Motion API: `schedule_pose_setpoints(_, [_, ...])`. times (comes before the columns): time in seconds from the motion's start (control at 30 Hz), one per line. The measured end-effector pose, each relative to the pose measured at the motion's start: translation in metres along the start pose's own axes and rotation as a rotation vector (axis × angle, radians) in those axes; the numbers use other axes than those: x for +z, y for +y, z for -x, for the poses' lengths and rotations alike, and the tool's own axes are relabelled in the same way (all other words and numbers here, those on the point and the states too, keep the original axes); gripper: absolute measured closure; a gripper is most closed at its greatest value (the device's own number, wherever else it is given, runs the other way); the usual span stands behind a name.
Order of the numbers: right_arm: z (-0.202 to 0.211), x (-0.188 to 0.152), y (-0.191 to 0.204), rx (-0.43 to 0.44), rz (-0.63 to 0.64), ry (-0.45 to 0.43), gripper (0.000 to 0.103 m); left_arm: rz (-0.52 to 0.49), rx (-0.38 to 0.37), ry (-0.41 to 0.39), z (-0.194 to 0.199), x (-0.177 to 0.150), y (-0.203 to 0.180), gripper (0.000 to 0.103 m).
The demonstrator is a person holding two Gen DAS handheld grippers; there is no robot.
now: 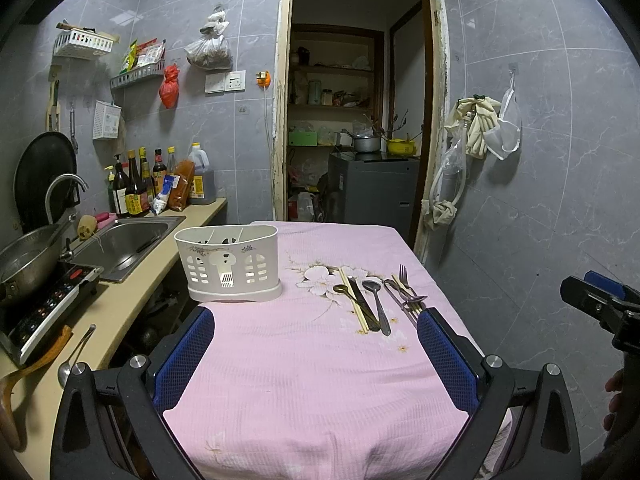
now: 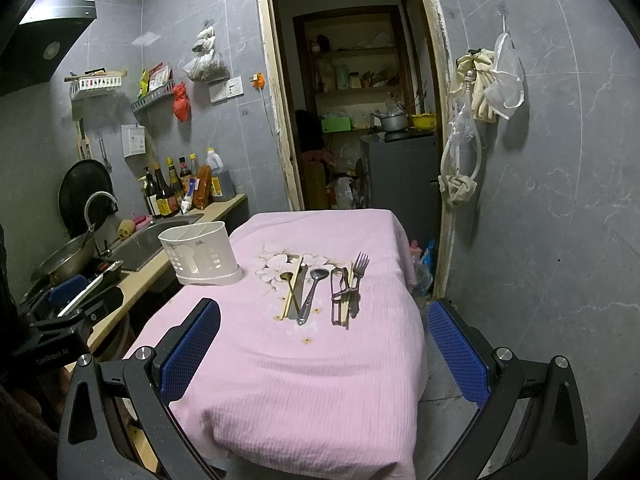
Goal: Organize utensils
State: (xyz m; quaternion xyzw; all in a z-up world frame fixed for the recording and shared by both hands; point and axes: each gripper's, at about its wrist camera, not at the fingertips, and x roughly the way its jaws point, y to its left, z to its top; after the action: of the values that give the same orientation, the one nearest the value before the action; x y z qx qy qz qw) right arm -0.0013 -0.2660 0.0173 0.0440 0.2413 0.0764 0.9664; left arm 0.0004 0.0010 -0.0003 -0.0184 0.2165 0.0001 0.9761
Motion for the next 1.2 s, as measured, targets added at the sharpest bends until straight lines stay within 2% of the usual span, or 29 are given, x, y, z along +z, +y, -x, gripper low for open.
schedule_pose_setpoints(1.2, [-0.0017,-0.0069,0.0077,0.000,0.005,0.013,0.001,0.001,0.000,0.003,0.0004,0.0017,-0.0006,0.001])
